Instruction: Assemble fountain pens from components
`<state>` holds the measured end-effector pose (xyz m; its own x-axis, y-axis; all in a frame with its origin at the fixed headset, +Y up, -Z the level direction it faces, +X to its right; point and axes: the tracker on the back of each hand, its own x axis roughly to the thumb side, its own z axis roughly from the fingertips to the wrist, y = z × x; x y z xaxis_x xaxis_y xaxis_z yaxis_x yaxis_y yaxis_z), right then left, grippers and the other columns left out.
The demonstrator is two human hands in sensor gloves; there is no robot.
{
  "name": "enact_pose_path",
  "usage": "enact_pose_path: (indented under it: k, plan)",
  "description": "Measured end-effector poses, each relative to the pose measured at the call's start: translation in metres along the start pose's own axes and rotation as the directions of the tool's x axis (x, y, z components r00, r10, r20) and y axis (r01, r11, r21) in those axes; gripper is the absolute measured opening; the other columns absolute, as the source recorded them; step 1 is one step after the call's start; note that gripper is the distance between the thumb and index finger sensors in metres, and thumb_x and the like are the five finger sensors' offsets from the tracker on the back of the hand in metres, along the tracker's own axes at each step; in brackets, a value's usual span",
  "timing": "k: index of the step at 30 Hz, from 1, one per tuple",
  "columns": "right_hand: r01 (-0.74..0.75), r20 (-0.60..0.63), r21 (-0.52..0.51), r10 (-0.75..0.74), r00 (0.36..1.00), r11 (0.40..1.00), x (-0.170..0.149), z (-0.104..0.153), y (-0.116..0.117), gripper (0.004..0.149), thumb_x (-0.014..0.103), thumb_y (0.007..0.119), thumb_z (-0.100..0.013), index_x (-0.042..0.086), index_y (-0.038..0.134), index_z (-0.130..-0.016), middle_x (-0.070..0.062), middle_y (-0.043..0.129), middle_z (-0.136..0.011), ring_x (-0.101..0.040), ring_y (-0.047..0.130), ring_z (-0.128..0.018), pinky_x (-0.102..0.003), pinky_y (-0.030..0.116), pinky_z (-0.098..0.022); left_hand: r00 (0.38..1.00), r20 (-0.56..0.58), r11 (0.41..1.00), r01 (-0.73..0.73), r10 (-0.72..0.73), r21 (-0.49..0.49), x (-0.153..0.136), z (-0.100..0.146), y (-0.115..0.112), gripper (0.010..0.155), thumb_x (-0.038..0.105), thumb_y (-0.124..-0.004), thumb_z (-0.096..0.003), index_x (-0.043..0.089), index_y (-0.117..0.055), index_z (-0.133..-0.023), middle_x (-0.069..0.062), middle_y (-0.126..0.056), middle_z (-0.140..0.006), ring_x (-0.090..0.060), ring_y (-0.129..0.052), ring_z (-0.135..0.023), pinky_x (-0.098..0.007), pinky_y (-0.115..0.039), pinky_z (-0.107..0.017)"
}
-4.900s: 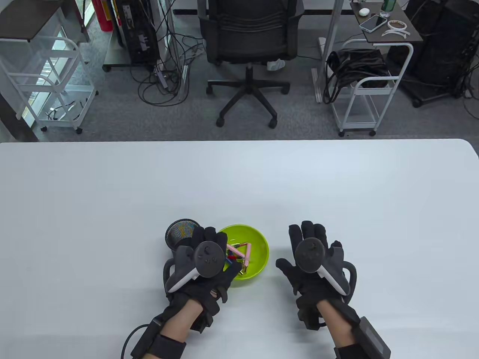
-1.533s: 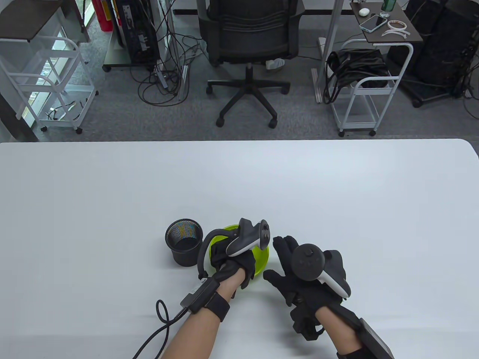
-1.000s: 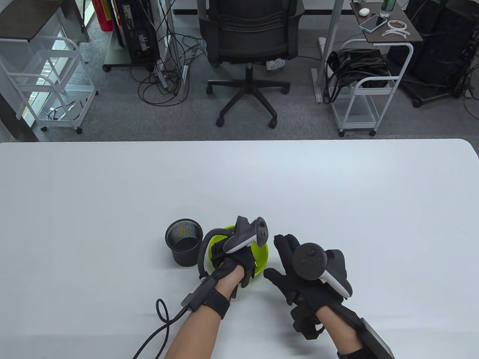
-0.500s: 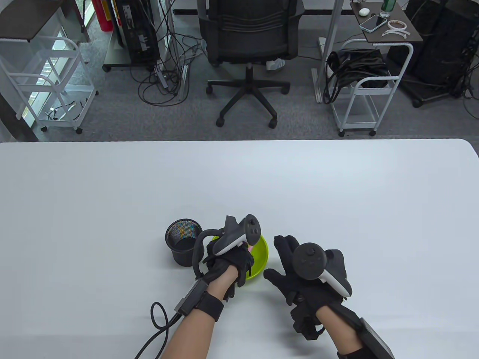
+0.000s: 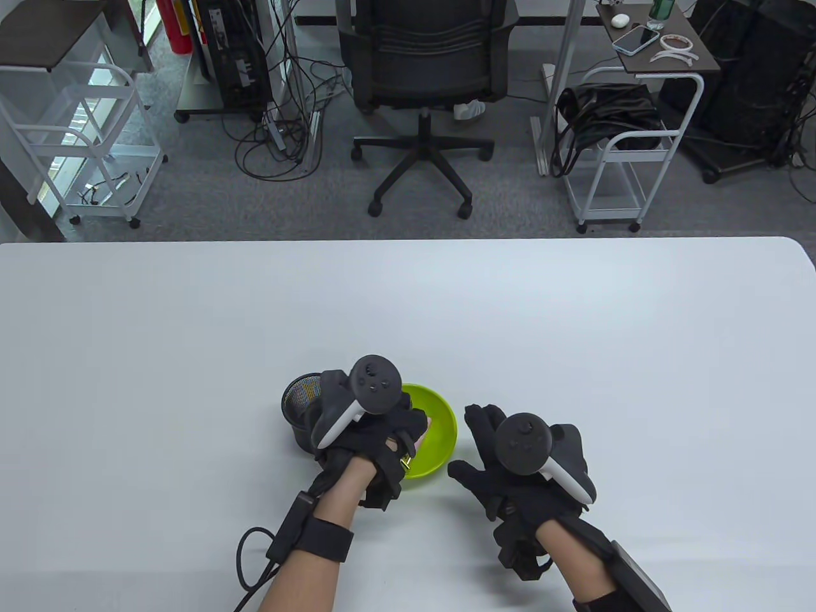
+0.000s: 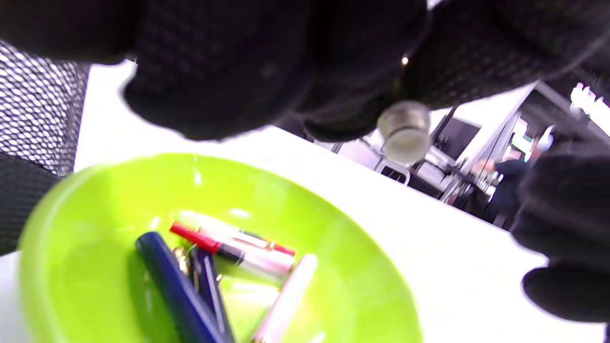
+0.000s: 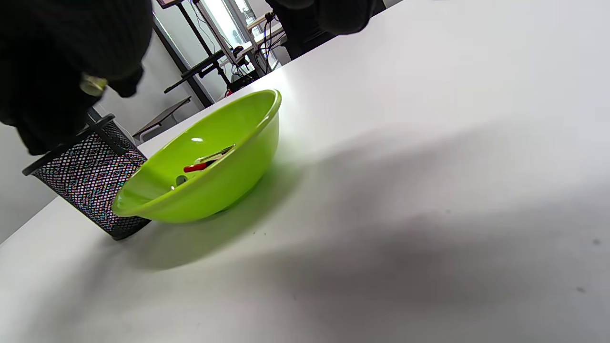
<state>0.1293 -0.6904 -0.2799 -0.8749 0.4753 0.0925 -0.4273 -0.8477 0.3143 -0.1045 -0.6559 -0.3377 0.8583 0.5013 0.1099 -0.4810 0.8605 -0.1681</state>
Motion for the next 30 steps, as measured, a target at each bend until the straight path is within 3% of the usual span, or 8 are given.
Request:
enact_pose_path:
  k: [3,5,9,17,20,24,27,30]
  plan:
    - [-0.014,-0.006,0.001,0.014,1.0,1.0,0.0,0.0,0.0,0.087,0.059,0.072,-0.045,0.025,0.025,-0.11,-0.011,0.027,-0.115,-0.04,0.048,-0.104,-0.072,0.043,-0.068,0.996,0.003,0.989,-0.086,0.087,0.119,-0.018,0.015,0.015,0.045,0.049,-0.081,-0.0484,0.01,-0.093,-0.069,0.004,-0.097,-0.038,-0.017,-0.099,-0.025,-0.044,-0.084,-0.021]
    - [-0.02,-0.007,0.006,0.02,1.0,1.0,0.0,0.0,0.0,0.087,0.059,0.073,-0.045,0.025,0.025,-0.11,-0.011,0.027,-0.115,-0.04,0.047,-0.105,-0.072,0.042,-0.069,0.989,0.005,0.98,-0.144,0.145,0.136,-0.033,0.024,0.022,0.046,0.049,-0.081,-0.0494,0.01,-0.091,-0.071,0.004,-0.097,-0.041,-0.017,-0.099,-0.026,-0.043,-0.085,-0.022]
    - [-0.058,-0.003,0.001,0.058,0.998,0.998,0.002,0.002,0.001,0.087,0.056,0.076,-0.044,0.028,0.027,-0.11,-0.01,0.026,-0.115,-0.039,0.045,-0.106,-0.073,0.041,-0.069,0.929,0.059,0.898,-0.369,0.366,0.239,-0.064,0.039,0.027,0.046,0.045,-0.08,-0.049,0.009,-0.088,-0.076,0.0,-0.098,-0.047,-0.018,-0.099,-0.03,-0.044,-0.084,-0.025]
    - [-0.197,0.022,-0.125,0.201,0.979,0.972,0.018,0.007,-0.001,0.072,0.044,0.084,-0.043,0.028,0.052,-0.105,-0.005,0.04,-0.114,-0.036,0.059,-0.1,-0.064,0.058,-0.066,0.779,0.123,0.737,-0.623,0.615,0.261,-0.092,0.049,0.027,0.045,0.044,-0.083,-0.0474,0.01,-0.088,-0.077,-0.001,-0.104,-0.05,-0.02,-0.104,-0.028,-0.045,-0.087,-0.022]
    - [-0.297,0.024,-0.172,0.306,0.952,0.939,0.036,0.003,-0.002,0.071,0.043,0.086,-0.042,0.027,0.056,-0.104,-0.007,0.049,-0.111,-0.033,0.071,-0.091,-0.055,0.07,-0.057,0.75,0.125,0.715,-0.658,0.649,0.237,-0.093,0.048,0.026,0.045,0.043,-0.084,-0.0486,0.009,-0.087,-0.077,-0.001,-0.105,-0.052,-0.02,-0.105,-0.03,-0.045,-0.088,-0.022]
    - [-0.404,0.008,-0.182,0.412,0.911,0.897,0.067,-0.015,0.001,0.069,0.044,0.087,-0.041,0.025,0.061,-0.102,-0.009,0.062,-0.105,-0.027,0.091,-0.065,-0.042,0.082,-0.032,0.78,0.097,0.749,-0.622,0.619,0.229,-0.092,0.045,0.018,0.044,0.041,-0.08,-0.0498,0.009,-0.083,-0.081,-0.001,-0.101,-0.056,-0.02,-0.103,-0.034,-0.045,-0.086,-0.027]
    - [-0.434,-0.009,-0.153,0.437,0.899,0.888,0.089,-0.034,0.008,0.065,0.044,0.087,-0.041,0.025,0.066,-0.1,-0.008,0.073,-0.098,-0.022,0.098,-0.046,-0.036,0.083,-0.018,0.78,0.088,0.752,-0.622,0.619,0.22,-0.093,0.044,0.018,0.046,0.038,-0.07,-0.052,0.009,-0.071,-0.088,-0.005,-0.091,-0.066,-0.022,-0.097,-0.046,-0.047,-0.082,-0.035]
    - [-0.458,-0.033,-0.061,0.457,0.889,0.887,0.109,-0.055,0.021,0.064,0.045,0.087,-0.041,0.026,0.068,-0.099,-0.007,0.08,-0.093,-0.019,0.098,-0.036,-0.033,0.082,-0.012,0.768,0.083,0.726,-0.63,0.635,0.276,-0.102,0.047,0.026,0.046,0.037,-0.066,-0.0522,0.009,-0.066,-0.09,-0.007,-0.086,-0.07,-0.024,-0.093,-0.051,-0.048,-0.08,-0.037]
